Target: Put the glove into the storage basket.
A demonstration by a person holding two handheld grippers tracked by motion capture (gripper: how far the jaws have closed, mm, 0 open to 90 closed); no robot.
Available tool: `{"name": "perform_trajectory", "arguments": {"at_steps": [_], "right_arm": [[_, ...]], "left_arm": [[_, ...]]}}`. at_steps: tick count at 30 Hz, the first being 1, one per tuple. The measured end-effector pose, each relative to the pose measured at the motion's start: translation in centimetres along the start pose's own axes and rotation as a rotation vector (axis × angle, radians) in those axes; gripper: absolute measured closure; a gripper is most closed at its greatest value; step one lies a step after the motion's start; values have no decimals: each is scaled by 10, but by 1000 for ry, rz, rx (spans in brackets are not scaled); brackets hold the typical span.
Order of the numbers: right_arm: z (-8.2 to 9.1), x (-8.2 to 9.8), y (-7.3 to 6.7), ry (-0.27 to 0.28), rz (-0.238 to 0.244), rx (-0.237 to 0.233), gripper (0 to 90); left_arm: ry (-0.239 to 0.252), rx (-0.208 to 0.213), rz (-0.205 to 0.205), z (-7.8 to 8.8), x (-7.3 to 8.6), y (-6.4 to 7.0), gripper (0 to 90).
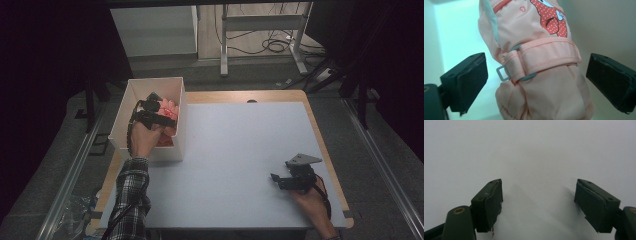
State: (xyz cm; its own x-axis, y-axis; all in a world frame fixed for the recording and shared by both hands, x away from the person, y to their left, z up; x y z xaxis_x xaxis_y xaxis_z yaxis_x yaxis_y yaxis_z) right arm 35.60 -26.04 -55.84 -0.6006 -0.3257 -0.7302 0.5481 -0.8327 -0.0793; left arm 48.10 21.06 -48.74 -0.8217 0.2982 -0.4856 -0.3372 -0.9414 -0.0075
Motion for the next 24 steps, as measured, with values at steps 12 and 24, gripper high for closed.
{"name": "perform_trajectory", "arguments": {"at_steps": [12,24], "right_arm": [[0,0,0,0,0,0,230],[0,0,0,0,1,1,230]], "left_arm": [[69,-36,-7,18,5,-5,34],[148,-35,-44,36,10,-1,31]]}}
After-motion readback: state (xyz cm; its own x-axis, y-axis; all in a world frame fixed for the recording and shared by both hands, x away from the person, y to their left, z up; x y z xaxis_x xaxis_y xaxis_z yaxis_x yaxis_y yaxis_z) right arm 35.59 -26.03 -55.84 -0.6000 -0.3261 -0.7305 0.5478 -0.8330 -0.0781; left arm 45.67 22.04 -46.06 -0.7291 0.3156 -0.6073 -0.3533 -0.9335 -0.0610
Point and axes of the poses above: each handheld gripper's, and its own axes: z roughly backward along the jaws, x roughly out of its underside, y roughly to its right, the point moved 4 cm from there along -z, roughly forward along the jaws, and after that the axes turned 10 degrees about -z, right-handed, at the moved point
